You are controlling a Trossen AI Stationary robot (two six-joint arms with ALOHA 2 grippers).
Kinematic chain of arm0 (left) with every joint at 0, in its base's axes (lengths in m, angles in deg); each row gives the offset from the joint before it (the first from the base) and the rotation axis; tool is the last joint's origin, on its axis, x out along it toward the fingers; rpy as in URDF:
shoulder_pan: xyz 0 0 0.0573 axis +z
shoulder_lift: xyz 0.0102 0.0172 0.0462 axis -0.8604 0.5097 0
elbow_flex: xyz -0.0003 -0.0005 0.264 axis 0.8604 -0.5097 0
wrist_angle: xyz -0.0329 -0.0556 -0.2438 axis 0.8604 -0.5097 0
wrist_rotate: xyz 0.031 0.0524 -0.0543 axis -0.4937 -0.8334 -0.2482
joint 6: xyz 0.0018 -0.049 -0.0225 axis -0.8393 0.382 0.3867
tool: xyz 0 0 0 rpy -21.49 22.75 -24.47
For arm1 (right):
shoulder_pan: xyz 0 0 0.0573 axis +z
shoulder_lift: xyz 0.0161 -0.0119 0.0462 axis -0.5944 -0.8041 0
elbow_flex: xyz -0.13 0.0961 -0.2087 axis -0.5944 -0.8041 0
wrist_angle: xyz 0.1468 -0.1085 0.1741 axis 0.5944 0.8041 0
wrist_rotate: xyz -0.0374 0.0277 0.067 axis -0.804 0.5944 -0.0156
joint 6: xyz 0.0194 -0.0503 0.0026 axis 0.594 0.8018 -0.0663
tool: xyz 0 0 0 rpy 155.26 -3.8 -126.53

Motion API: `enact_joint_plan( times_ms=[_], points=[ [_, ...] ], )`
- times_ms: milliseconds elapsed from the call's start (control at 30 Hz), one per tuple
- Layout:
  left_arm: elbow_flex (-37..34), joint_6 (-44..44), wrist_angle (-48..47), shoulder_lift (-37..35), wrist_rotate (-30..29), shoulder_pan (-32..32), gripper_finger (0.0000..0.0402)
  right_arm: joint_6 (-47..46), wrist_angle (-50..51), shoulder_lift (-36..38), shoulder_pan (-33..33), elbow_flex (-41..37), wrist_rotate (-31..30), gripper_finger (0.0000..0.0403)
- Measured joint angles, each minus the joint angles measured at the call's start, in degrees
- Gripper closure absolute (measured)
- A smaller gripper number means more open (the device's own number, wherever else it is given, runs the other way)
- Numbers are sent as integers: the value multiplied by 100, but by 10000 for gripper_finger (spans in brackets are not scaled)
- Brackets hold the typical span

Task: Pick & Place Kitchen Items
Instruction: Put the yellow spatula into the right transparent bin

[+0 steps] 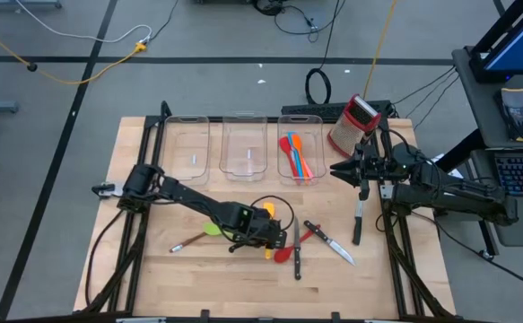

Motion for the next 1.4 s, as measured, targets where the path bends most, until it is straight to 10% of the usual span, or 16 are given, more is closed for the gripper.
enact_joint_plan(
  times_ms=[633,1000,1400],
  points=[
    [0,273,105,124,292,0,240,-61,-21,1,-4,0,0,310],
    [0,626,102,124,270,0,358,-61,-17,2,-4,0,0,310],
    [164,688,110,124,264,-29,362,-59,-17,1,-4,0,2,310]
  ],
)
